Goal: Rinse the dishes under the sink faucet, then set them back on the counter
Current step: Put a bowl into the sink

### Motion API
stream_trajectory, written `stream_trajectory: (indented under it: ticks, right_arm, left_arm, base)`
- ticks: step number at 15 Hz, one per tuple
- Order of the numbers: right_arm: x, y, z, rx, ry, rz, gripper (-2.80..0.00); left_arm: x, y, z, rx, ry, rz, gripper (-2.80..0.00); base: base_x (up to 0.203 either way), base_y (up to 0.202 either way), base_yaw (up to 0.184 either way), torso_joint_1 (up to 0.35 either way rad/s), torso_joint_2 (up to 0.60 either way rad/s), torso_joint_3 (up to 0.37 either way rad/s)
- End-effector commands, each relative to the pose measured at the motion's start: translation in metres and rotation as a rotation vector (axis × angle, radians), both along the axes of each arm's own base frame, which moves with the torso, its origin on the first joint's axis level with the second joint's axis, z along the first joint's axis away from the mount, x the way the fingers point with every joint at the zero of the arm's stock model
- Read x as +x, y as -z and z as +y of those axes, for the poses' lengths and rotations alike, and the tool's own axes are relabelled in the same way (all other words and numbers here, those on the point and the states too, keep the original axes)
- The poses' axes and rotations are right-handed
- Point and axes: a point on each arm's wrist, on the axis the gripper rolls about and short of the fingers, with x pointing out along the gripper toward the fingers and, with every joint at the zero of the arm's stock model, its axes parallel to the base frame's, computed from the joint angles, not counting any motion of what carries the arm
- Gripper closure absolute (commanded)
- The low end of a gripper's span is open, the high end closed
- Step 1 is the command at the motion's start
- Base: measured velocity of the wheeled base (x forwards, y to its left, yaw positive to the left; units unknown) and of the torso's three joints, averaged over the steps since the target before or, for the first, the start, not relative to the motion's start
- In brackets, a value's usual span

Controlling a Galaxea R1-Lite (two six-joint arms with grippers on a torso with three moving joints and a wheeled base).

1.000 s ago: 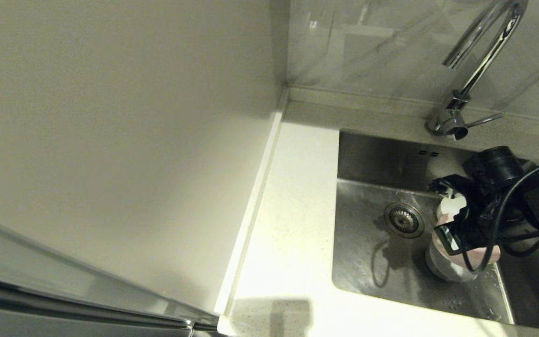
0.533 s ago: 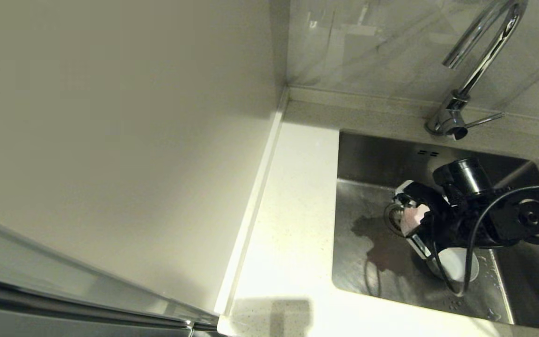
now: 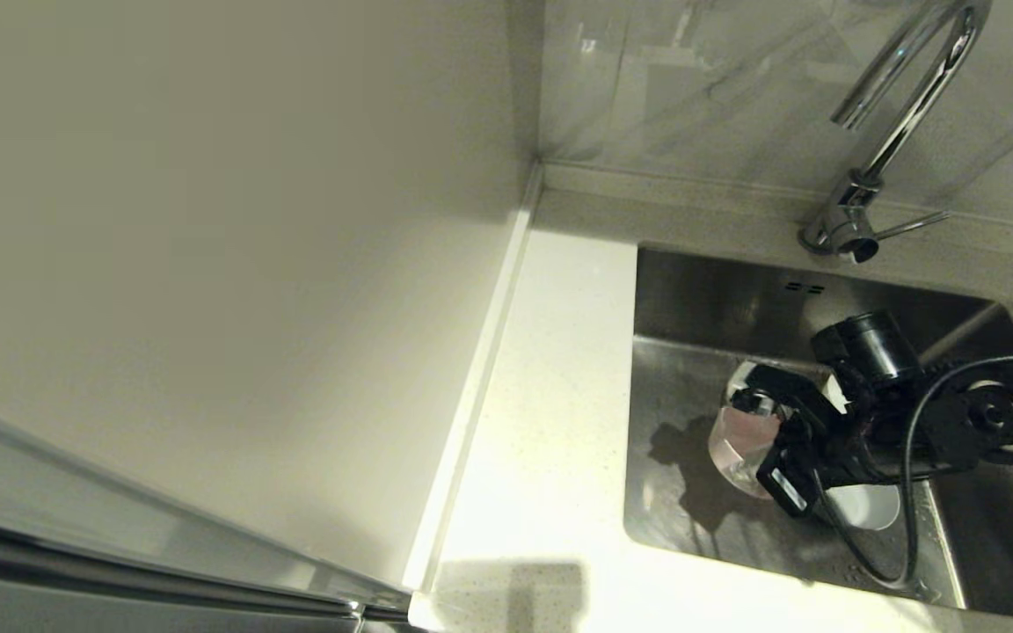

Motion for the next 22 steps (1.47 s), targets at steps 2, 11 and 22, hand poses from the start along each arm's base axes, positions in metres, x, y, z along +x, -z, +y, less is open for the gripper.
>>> stream_trajectory:
  ticks: [2,11,22]
  right_arm:
    - [0.031,0.027,0.005,0.030,0.087,0.071,0.00]
    - [0.089,0.072,0.005,0.007,0.509,-0.367,0.00]
    - [0.112,0.097,-0.014,-0.074,0.639,-0.393,-2.80]
  left_arm:
    - [0.000,0.000,0.000,0.000,0.001,-0.003,0.00]
    - [0.000,0.000,0.000,0.000,-0.001,-0.003,0.00]
    - [0.000,0.000,0.000,0.000,0.000,-0.004,0.00]
  base:
    - [0.000,0.000,0.000,0.000,0.00,0.000]
    - [0.000,0.000,0.000,0.000,0.00,0.000]
    - [0.000,0.000,0.000,0.000,0.00,0.000]
